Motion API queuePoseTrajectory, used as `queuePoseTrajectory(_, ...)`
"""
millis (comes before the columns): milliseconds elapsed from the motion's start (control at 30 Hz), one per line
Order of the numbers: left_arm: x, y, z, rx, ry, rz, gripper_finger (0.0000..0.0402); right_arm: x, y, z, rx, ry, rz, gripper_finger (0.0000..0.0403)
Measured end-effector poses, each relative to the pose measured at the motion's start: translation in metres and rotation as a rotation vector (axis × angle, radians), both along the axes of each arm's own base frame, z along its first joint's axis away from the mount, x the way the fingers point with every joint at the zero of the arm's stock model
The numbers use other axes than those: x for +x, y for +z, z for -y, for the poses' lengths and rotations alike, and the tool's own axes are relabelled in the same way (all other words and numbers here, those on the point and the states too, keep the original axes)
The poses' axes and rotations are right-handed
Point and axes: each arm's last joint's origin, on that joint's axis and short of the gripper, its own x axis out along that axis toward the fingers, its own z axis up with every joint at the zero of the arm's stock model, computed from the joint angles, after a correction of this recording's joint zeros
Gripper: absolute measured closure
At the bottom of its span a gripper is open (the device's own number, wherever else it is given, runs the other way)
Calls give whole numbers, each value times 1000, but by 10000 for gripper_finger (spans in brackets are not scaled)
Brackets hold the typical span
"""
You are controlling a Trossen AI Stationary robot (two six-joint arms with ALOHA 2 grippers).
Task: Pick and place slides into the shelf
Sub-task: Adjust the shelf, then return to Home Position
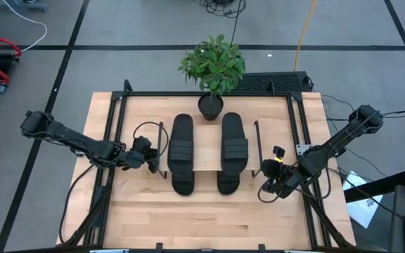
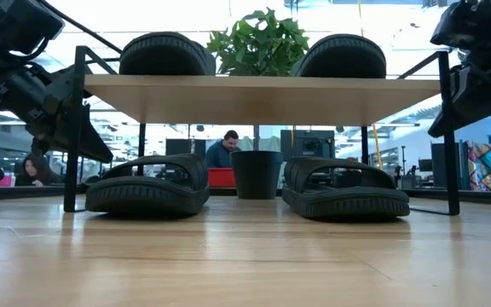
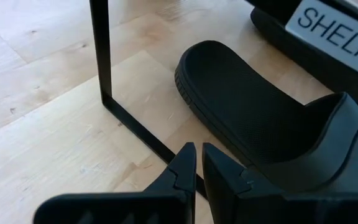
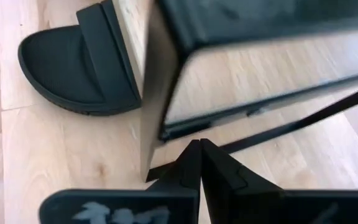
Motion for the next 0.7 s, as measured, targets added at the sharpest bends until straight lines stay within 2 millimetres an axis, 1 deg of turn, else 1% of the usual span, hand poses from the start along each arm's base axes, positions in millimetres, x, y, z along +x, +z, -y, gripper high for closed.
queuePoseTrajectory(333,-2,1,4,6,-31,-3,378,-3,-2,2,5,-9,-42,403)
queuePoseTrajectory(467,-2,7,6,7,-42,-1,378,-5,-3,2,30,-16,-74,403)
queuePoseTrajectory(700,-5,12,6,70,-16,-80,378,-8,-4,3,37,-24,-98,403)
